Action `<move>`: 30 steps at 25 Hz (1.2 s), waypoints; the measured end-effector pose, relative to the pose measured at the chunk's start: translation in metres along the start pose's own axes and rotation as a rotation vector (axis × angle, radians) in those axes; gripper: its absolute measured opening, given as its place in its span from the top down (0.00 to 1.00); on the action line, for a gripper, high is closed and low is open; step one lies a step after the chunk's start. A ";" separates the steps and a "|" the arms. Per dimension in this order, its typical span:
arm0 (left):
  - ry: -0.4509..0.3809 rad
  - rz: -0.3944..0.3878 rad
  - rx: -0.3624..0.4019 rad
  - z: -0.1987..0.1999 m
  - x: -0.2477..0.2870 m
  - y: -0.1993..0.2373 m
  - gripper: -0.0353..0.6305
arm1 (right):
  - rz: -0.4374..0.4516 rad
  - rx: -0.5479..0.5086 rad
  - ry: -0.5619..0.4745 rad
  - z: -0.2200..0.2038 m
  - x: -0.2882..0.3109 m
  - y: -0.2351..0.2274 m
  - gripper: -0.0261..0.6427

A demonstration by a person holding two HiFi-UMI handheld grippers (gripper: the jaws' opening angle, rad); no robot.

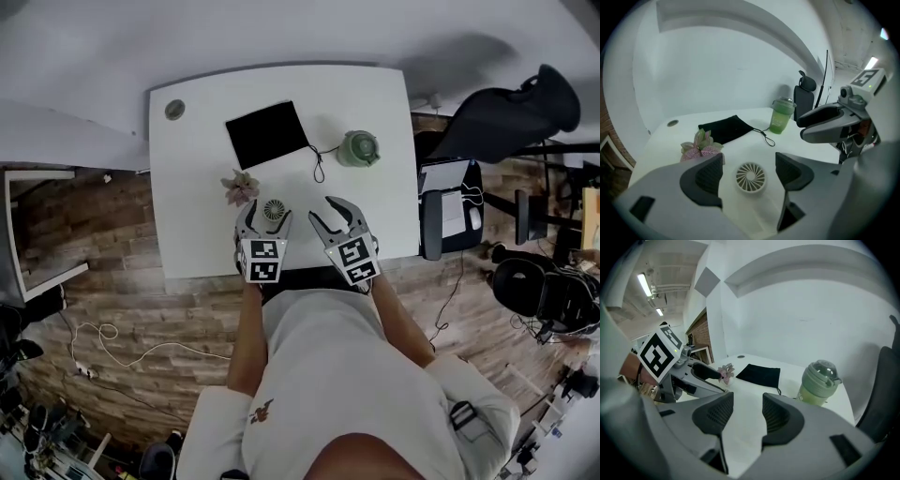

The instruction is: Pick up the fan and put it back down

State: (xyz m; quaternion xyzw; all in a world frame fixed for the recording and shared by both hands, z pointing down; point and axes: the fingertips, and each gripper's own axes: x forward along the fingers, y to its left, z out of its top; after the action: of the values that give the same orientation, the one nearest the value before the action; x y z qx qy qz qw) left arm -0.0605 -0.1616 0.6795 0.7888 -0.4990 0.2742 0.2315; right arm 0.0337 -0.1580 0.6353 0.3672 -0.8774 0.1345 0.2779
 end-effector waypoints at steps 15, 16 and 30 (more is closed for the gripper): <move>-0.424 0.135 0.106 0.124 -0.128 -0.025 0.53 | -0.051 -0.078 -0.355 0.115 -0.099 0.005 0.67; -0.440 0.140 0.112 0.128 -0.135 -0.028 0.53 | -0.051 -0.081 -0.373 0.120 -0.105 0.006 0.67; -0.537 0.184 0.165 0.157 -0.183 -0.036 0.55 | -0.068 -0.100 -0.445 0.145 -0.132 0.016 0.68</move>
State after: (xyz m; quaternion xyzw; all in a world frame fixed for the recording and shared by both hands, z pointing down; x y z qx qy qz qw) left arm -0.0605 -0.1263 0.4382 0.8009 -0.5876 0.1152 0.0006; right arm 0.0419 -0.1353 0.4396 0.4031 -0.9097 -0.0030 0.0996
